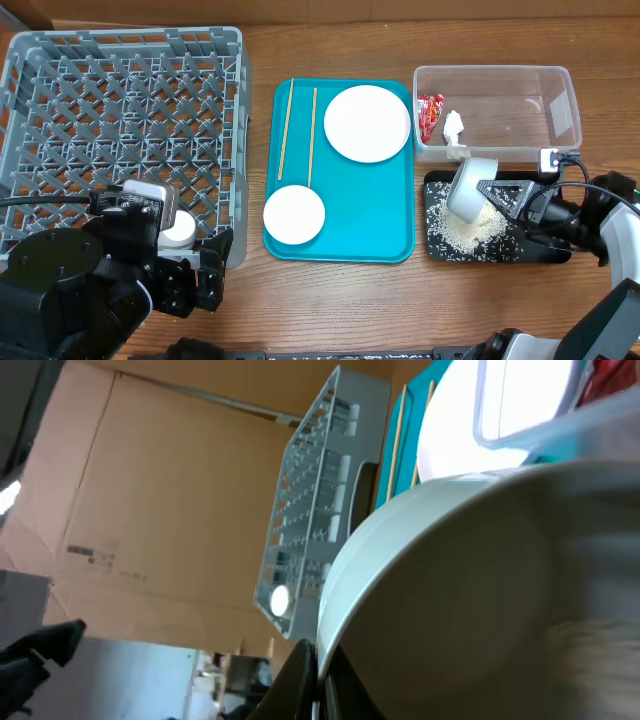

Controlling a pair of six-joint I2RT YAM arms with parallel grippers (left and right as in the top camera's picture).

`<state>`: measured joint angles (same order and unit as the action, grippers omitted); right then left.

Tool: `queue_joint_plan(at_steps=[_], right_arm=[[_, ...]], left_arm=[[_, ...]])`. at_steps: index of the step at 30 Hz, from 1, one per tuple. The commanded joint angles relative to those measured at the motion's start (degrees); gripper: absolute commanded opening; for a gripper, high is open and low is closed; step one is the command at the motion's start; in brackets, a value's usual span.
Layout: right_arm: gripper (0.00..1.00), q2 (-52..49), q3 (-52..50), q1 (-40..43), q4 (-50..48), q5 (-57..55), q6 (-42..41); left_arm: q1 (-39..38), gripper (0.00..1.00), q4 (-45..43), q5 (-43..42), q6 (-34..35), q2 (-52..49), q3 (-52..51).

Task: Sort waste into correct bins and load items into the dishwasher
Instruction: 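Tilt the bowl to pour the rice onto the black tray, then set the empty grey bowl back on the blue tray and release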

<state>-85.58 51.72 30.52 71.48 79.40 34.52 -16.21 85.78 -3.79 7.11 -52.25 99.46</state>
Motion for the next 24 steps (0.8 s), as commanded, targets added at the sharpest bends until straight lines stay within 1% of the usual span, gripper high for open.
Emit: queue_joint_plan(at_steps=[1,2,3,4,5,6,7,8,9,10,12,13,14,15,16,18,19,21,24], right_arm=[[0.04,0.15,-0.02,0.26,2.01,3.02,6.29],[0.04,-0.11,-0.02,0.44,-0.28,0.85,3.72],[0.04,-0.35,-0.02,0.70,-1.36,0.42,-2.67],[0.04,-0.44,-0.02,0.74,-0.72,1.51,-6.62],[0.04,-0.33,0.00,0.72,1.18,3.30,-5.40],[0.04,0.11,0.02,0.55,3.41,4.63,-0.50],[0.04,0.35,0.04,0.46,3.58,4.00,3.02],[0.04,0.37,0.04,0.48,2.12,2.29,3.28],[0.04,-0.04,0.02,0.87,0.59,2.03,-5.81],[0.04,0.02,0.04,0.83,2.23,4.22,-4.57],[0.04,0.98,0.31,0.09,5.46,4.15,5.05],[0.04,1.20,0.37,-0.02,4.98,2.49,6.40],[0.04,1.18,0.37,-0.02,3.78,1.42,3.96],[0.04,0.98,0.37,-0.02,4.20,1.75,-0.68],[0.04,1.01,0.50,-0.02,5.31,1.90,-0.57],[0.04,1.70,1.22,-0.50,7.72,-1.84,5.44],[0.04,1.92,1.40,-0.52,7.04,-4.59,5.27],[0.04,1.97,1.53,-0.52,6.67,-7.78,0.96],[0.04,2.03,2.62,-0.70,8.57,-9.94,0.85]], left_arm=[[-0.33,1.00,-0.09,0.63,0.42,0.09,0.04],[-0.33,1.00,-0.09,0.63,0.42,0.09,0.04],[-0.33,1.00,-0.09,0.63,0.39,0.09,0.02],[-0.33,1.00,-0.09,0.63,0.39,0.09,0.04],[-0.33,1.00,-0.09,0.63,0.42,0.09,0.04],[-0.33,1.00,-0.09,0.63,0.42,0.09,0.02],[-0.33,1.00,-0.09,0.63,0.39,0.09,0.04],[-0.33,1.00,-0.09,0.63,0.42,0.09,0.04],[-0.33,1.00,-0.09,0.63,0.42,0.09,0.04],[-0.33,1.00,-0.09,0.63,0.42,0.09,0.04],[-0.33,1.00,-0.09,0.63,0.39,0.09,0.04],[-0.33,1.00,-0.09,0.63,0.42,0.09,0.02],[-0.33,1.00,-0.09,0.63,0.42,0.09,0.04],[-0.33,1.00,-0.09,0.63,0.42,0.09,0.02],[-0.33,1.00,-0.09,0.63,0.39,0.09,0.04],[-0.33,1.00,-0.09,0.63,0.42,0.09,0.04],[-0.33,1.00,-0.09,0.63,0.39,0.09,0.04],[-0.33,1.00,-0.09,0.63,0.39,0.09,0.04],[-0.33,1.00,-0.09,0.63,0.39,0.09,0.04]])
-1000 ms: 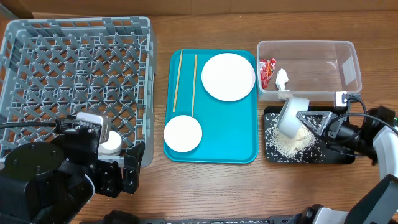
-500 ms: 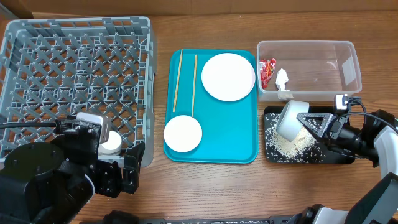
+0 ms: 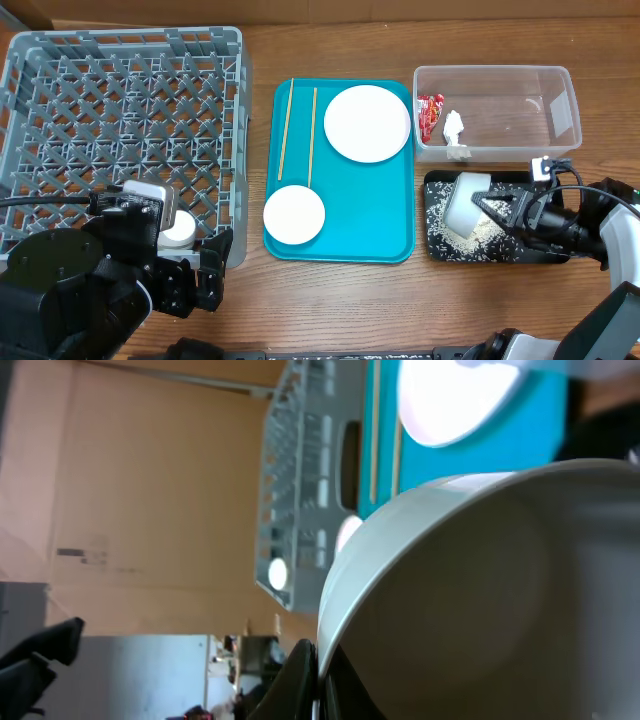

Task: Sort waste into correct bins and load items into the dishwasher
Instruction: 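Set the empty grey bowl back on the blue tray and release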

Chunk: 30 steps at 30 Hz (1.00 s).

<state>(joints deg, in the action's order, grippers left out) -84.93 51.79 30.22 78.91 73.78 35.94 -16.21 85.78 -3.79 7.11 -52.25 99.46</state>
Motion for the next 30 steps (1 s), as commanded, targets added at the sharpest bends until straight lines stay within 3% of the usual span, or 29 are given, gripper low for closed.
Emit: queue_joint_plan(at_steps=[1,5,7,11,13,15,17,24,28,30], right_arm=[[0.04,1.49,2.99,-0.52,1.70,-4.39,-0.63],[0.04,2.12,8.41,-2.95,6.21,-7.93,-2.47],[0.04,3.13,16.41,-8.39,6.25,-18.18,-14.56],[0.04,4.28,20.72,-18.45,1.16,-31.63,-28.98],[0.04,4.57,20.70,-25.07,-2.45,-37.83,-34.95],[0.04,4.09,20.61,-38.62,-8.44,-48.54,-43.12],[0.04,3.32,20.59,-46.07,-11.89,-55.43,-47.71],[0.04,-4.15,20.59,-64.76,-22.38,-68.57,-51.49],[0.04,-10.58,20.59,-68.67,-25.14,-78.84,-54.45],[0.04,-13.31,20.59,-68.85,-26.64,-78.40,-53.96]], left_arm=[[-0.33,1.00,-0.09,0.63,0.42,0.09,0.04],[-0.33,1.00,-0.09,0.63,0.39,0.09,0.04],[-0.33,1.00,-0.09,0.63,0.39,0.09,0.04],[-0.33,1.00,-0.09,0.63,0.39,0.09,0.04],[-0.33,1.00,-0.09,0.63,0.39,0.04,0.04],[-0.33,1.00,-0.09,0.63,0.39,0.02,0.02],[-0.33,1.00,-0.09,0.63,0.42,0.02,0.02],[-0.33,1.00,-0.09,0.63,0.42,0.02,0.04],[-0.33,1.00,-0.09,0.63,0.39,0.02,0.02],[-0.33,1.00,-0.09,0.63,0.39,0.02,0.02]])
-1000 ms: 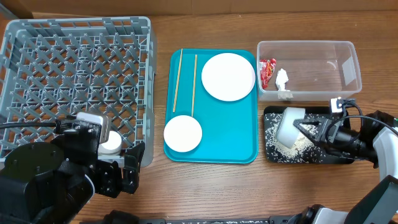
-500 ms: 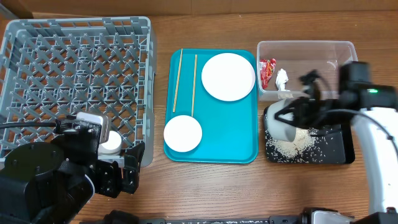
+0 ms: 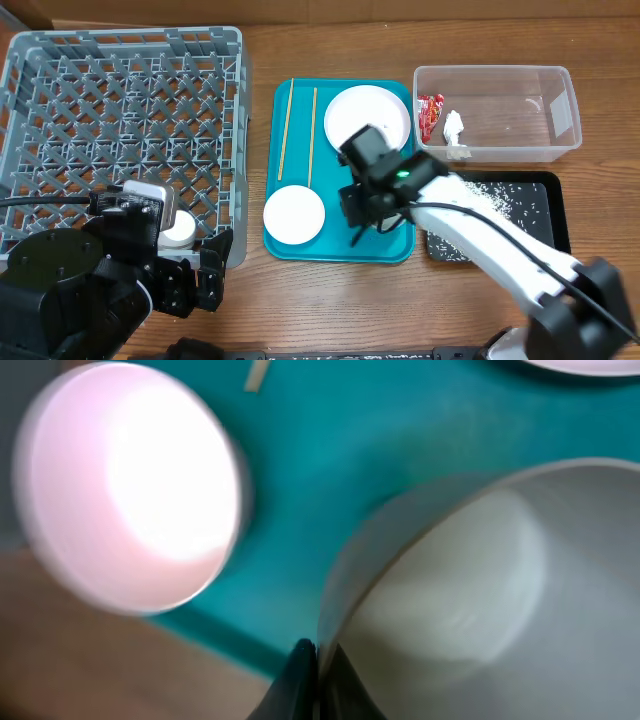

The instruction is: Sort waste into correct bins and load items into the dishwasher

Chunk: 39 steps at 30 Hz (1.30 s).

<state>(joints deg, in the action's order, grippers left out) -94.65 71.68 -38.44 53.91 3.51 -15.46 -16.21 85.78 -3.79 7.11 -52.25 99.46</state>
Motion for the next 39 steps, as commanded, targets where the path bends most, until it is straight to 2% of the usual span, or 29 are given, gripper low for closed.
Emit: queue_joint_plan(at_steps=[1,2,3,4,5,9,15,16,17,18,21,26,34,36,39], right_arm=[[0.04,-4.85,0.70,-0.17,-2.29,-7.32,-2.56],[0.09,-5.60,0.70,-0.17,-2.69,-7.19,-2.58],[0.30,-6.12,0.72,-0.17,-3.17,-7.23,-2.27],[0.40,-6.01,0.79,-0.17,-3.34,-7.21,-2.12],[0.44,-5.51,1.01,-0.20,-3.28,-7.19,-2.12],[0.52,-1.53,2.64,-0.31,-1.84,-6.60,-2.16],[0.55,9.55,5.62,-0.35,0.90,-5.99,-2.58],[0.62,12.83,5.95,-0.35,1.01,-5.97,-2.60],[0.76,15.23,6.12,-0.35,1.07,-5.97,-2.60],[1.00,17.11,6.14,-0.35,0.81,-5.97,-2.58],[1.00,24.22,6.14,-0.35,-0.20,-5.95,-2.58],[1.00,32.94,6.14,-0.35,4.48,-8.74,-1.57],[1.00,43.91,5.53,-0.24,6.32,-28.11,1.09],[1.00,46.75,4.02,2.60,5.05,-27.26,3.87],[1.00,51.58,-0.68,12.59,0.55,-22.99,3.93]], left_arm=[[-0.33,1.00,-0.09,0.63,0.42,0.02,0.02],[-0.33,1.00,-0.09,0.63,0.42,0.02,0.02],[-0.33,1.00,-0.09,0.63,0.42,0.02,0.02],[-0.33,1.00,-0.09,0.63,0.39,0.02,0.02],[-0.33,1.00,-0.09,0.63,0.42,0.02,0.02],[-0.33,1.00,-0.09,0.63,0.42,0.02,0.02],[-0.33,1.00,-0.09,0.63,0.39,-0.09,0.02],[-0.33,1.00,-0.09,0.63,0.42,-0.09,0.02],[-0.33,1.00,-0.09,0.63,0.42,-0.09,0.02],[-0.33,1.00,-0.09,0.63,0.42,-0.09,0.02],[-0.33,1.00,-0.09,0.63,0.42,-0.13,0.02],[-0.33,1.00,-0.02,0.63,0.42,-0.11,0.02],[-0.33,1.00,-0.07,0.63,0.42,-0.31,0.02],[-0.33,1.00,-0.07,0.63,0.39,-0.42,0.02],[-0.33,1.00,-0.07,0.63,0.42,-0.63,0.02]])
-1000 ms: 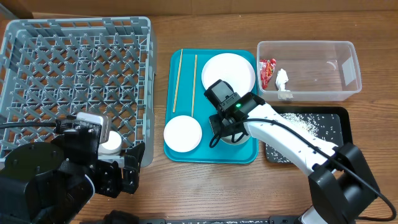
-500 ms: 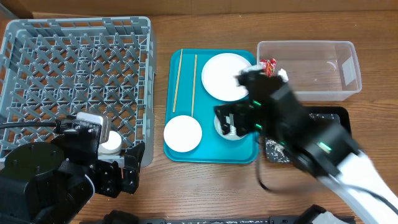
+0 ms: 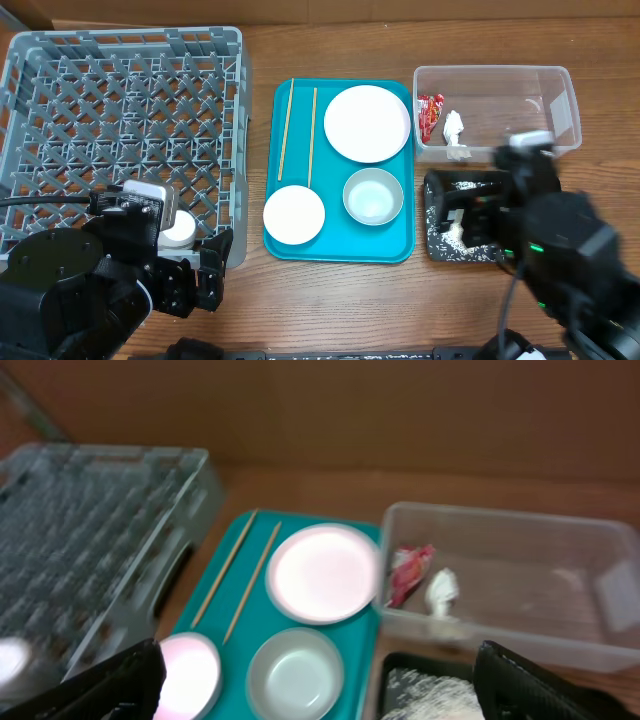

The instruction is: Sort waste into correct bins and load items into the dishwasher

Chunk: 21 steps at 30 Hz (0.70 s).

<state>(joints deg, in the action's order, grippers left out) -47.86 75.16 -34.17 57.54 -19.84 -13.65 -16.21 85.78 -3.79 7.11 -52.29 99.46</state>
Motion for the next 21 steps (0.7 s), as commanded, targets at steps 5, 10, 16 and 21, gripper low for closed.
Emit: queue_joint_plan(at_steps=[5,10,16,21], right_arm=[[1.00,12.48,-15.61,24.20,-12.96,12.59,2.19],[1.00,23.30,-30.77,32.17,-21.00,16.96,3.10],[1.00,38.53,-49.96,36.37,-31.85,22.75,3.21],[1.00,47.28,-61.05,38.12,-38.32,23.80,3.21]], left_arm=[[-0.33,1.00,-0.07,0.63,0.39,-0.57,0.02],[-0.33,1.00,-0.07,0.63,0.42,-0.57,0.02],[-0.33,1.00,-0.04,0.63,0.42,-0.57,0.02],[-0.33,1.00,-0.07,0.66,0.39,-0.57,0.02]])
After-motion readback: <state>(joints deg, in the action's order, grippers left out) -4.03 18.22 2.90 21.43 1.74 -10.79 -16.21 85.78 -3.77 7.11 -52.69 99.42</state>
